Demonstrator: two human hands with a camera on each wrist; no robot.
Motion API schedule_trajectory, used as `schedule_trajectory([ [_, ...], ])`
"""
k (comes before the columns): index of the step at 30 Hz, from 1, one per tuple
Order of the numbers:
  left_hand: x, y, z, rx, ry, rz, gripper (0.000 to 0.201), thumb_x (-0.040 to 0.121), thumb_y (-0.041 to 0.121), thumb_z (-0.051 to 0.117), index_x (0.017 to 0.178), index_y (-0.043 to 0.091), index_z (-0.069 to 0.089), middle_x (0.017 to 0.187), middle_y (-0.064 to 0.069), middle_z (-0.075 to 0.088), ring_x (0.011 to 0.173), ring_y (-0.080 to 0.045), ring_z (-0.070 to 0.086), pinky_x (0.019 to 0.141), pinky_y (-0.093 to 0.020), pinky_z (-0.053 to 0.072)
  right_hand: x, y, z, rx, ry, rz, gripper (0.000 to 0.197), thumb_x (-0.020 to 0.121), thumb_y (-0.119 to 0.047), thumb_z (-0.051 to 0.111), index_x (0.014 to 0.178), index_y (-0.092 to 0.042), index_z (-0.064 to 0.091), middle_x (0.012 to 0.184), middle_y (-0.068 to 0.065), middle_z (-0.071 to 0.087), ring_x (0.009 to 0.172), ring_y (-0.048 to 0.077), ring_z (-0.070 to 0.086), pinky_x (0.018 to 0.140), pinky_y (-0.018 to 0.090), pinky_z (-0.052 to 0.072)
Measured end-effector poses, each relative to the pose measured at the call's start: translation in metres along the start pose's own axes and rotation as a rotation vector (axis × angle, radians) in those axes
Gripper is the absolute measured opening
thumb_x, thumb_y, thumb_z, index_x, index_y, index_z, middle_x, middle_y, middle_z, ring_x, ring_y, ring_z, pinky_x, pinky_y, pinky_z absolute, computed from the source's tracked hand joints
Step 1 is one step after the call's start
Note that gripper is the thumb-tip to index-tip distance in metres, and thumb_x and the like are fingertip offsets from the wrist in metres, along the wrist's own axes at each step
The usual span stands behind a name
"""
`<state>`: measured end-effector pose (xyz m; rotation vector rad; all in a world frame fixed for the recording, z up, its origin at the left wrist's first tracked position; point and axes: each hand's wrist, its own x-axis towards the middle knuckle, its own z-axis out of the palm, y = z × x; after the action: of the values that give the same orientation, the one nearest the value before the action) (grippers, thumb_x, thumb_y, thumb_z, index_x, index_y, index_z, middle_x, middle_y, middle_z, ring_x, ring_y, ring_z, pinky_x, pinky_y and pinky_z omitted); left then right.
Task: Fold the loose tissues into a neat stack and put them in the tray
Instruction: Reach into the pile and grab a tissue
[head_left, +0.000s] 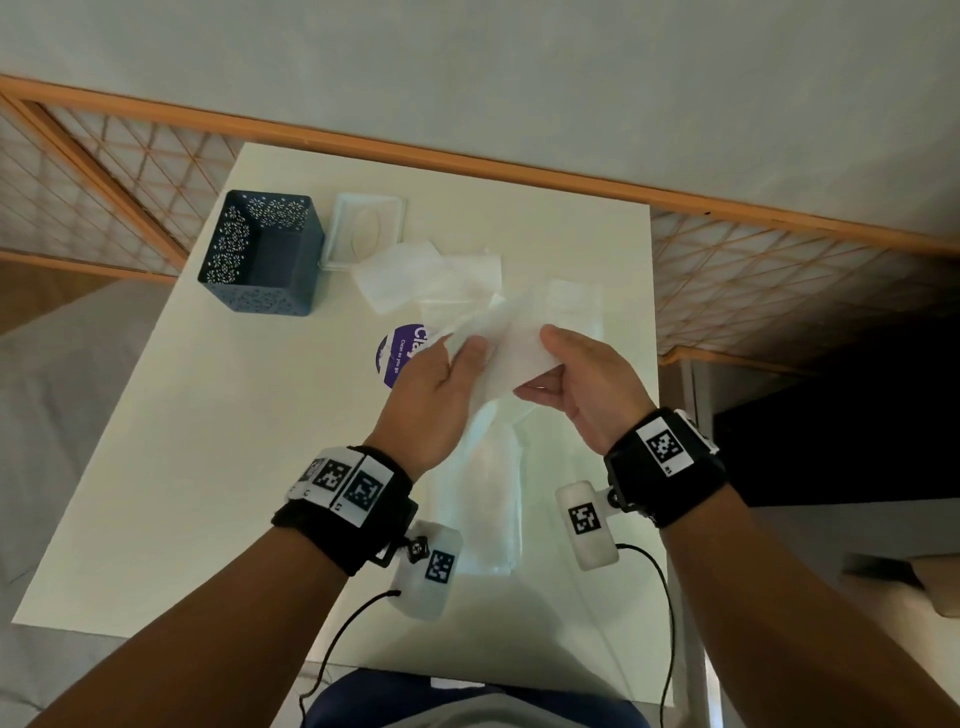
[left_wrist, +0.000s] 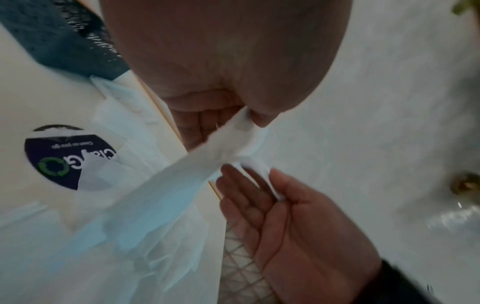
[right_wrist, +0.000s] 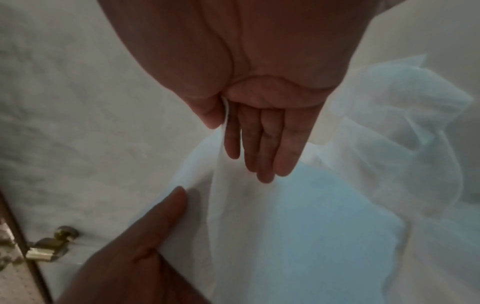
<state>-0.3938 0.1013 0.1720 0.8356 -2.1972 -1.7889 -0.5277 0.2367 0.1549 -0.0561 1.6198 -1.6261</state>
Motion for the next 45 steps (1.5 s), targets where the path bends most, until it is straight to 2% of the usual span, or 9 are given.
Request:
schedule_trajectory([
  [8,0.011,0.013,-0.034,-0.598,0.219,-0.266,0.024,0.108,0.03,0.056,0.123,0.018,0.072,0.118,-0.002,0.079,0.11,-0.026,0.075,0.102,-0.057,0.056,0.031,0.017,-0.034,-0.168,0.228,0.032,0.02,0.102,-0.022,0.057,0.097,-0.007,0.07,0.112,0.017,0.07,0.112,0.039,0.068,0.091,0.048,0.062],
  [12,0.012,0.023,-0.044,-0.776,0.187,-0.283,0.031,0.107,0.027,0.058,0.131,0.011,0.07,0.127,-0.012,0.075,0.124,-0.037,0.068,0.116,-0.071,0.036,0.048,0.031,-0.047,-0.345,0.26,0.106,0.027,0.103,-0.021,0.052,0.103,0.004,0.065,0.108,0.018,0.063,0.103,0.038,0.064,0.086,0.047,0.063],
  [16,0.008,0.035,-0.044,-0.836,0.143,-0.297,0.034,0.105,0.026,0.06,0.13,0.006,0.07,0.128,-0.016,0.074,0.122,-0.031,0.067,0.115,-0.065,0.039,0.06,0.038,-0.057,-0.565,0.288,0.193,0.031,0.101,-0.022,0.051,0.106,0.005,0.064,0.111,0.027,0.064,0.093,0.041,0.063,0.094,0.054,0.059],
  [21,0.004,0.047,-0.041,-0.833,0.106,-0.311,0.026,0.108,0.019,0.056,0.127,0.009,0.07,0.121,-0.011,0.077,0.113,-0.027,0.075,0.09,-0.049,0.062,0.045,0.012,-0.047,-0.785,0.362,-0.047,0.059,0.102,-0.042,0.058,0.153,-0.016,0.045,0.156,0.006,0.049,0.141,0.026,0.048,0.112,0.038,0.039],
  [25,0.004,0.046,-0.039,-0.791,0.088,-0.354,0.025,0.106,0.021,0.061,0.127,0.011,0.071,0.122,-0.007,0.077,0.114,-0.026,0.074,0.103,-0.054,0.056,0.009,-0.019,-0.019,-0.302,0.16,-0.23,0.036,0.104,-0.045,0.056,0.133,-0.028,0.068,0.133,-0.009,0.069,0.123,0.008,0.064,0.115,0.035,0.042],
  [29,0.002,0.047,-0.037,-0.786,0.06,-0.354,0.022,0.107,0.02,0.058,0.121,0.014,0.073,0.12,-0.005,0.078,0.111,-0.025,0.075,0.097,-0.051,0.059,-0.014,-0.033,-0.006,-0.061,-0.077,-0.244,0.031,0.104,-0.038,0.056,0.125,-0.019,0.071,0.129,0.004,0.073,0.124,0.019,0.066,0.113,0.038,0.046],
  [36,0.002,0.037,-0.044,-0.745,0.148,-0.368,0.018,0.105,0.021,0.061,0.116,0.015,0.074,0.105,0.0,0.081,0.092,-0.017,0.078,0.069,-0.034,0.063,-0.024,-0.028,-0.006,-0.112,-0.132,-0.327,0.043,0.095,-0.006,0.072,0.134,-0.02,0.063,0.095,0.01,0.071,0.09,0.017,0.066,0.086,0.026,0.052],
  [41,0.003,0.018,-0.048,-0.363,0.241,-0.289,0.033,0.101,0.03,0.068,0.132,0.018,0.063,0.123,-0.001,0.074,0.11,-0.023,0.072,0.086,-0.039,0.061,-0.026,-0.03,-0.004,-0.259,-0.118,-0.371,0.04,0.093,-0.014,0.074,0.13,-0.026,0.064,0.089,0.01,0.067,0.091,0.026,0.061,0.093,0.043,0.048],
  [45,-0.003,0.008,-0.049,0.028,0.285,-0.102,0.07,0.095,0.035,0.076,0.154,0.02,0.041,0.15,0.005,0.052,0.131,-0.013,0.055,0.1,-0.023,0.046,-0.029,-0.035,0.0,-0.387,-0.149,-0.41,0.031,0.091,-0.023,0.073,0.12,-0.028,0.067,0.098,0.02,0.071,0.09,0.042,0.064,0.09,0.056,0.051],
])
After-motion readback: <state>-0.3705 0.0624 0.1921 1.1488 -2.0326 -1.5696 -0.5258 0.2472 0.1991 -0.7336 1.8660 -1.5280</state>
